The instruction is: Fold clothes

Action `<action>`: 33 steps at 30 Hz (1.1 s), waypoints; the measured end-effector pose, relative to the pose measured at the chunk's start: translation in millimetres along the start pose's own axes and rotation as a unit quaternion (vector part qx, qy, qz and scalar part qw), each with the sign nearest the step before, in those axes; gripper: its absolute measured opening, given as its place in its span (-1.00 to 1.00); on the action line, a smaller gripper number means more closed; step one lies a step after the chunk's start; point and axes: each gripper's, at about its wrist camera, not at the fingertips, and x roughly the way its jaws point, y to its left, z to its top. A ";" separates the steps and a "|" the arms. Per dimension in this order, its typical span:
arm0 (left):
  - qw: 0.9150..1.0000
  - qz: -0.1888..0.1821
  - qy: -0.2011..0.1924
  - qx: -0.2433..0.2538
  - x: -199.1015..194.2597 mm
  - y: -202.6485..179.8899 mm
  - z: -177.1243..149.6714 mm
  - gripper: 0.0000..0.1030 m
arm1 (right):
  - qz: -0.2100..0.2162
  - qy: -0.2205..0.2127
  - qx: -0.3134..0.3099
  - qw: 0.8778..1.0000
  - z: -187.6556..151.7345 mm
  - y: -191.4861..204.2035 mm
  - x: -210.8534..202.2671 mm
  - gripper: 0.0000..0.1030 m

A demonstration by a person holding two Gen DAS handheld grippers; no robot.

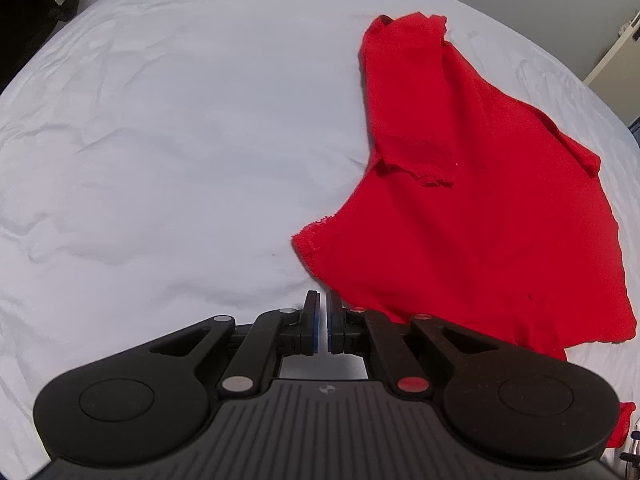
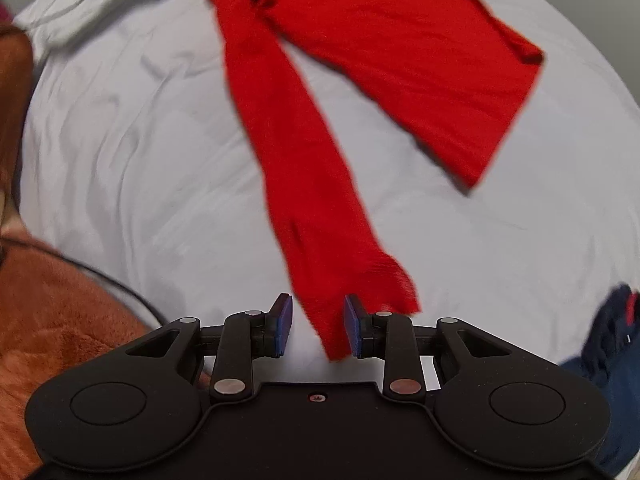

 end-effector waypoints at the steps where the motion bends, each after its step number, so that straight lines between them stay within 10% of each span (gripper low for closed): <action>1: 1.000 0.000 0.001 0.001 1.3 -0.4 -0.3 -0.97 | -0.002 0.004 -0.016 1.000 1.2 3.3 5.2 -0.47; 19: 1.000 -0.007 0.016 0.010 21.6 -8.5 -4.7 -0.97 | 0.017 0.032 -0.020 0.999 8.0 -13.4 20.3 -0.92; 33: 1.000 -0.024 0.015 0.005 13.5 -11.1 -10.1 -0.93 | 0.223 -0.020 0.014 0.975 39.2 -5.5 -88.9 -0.92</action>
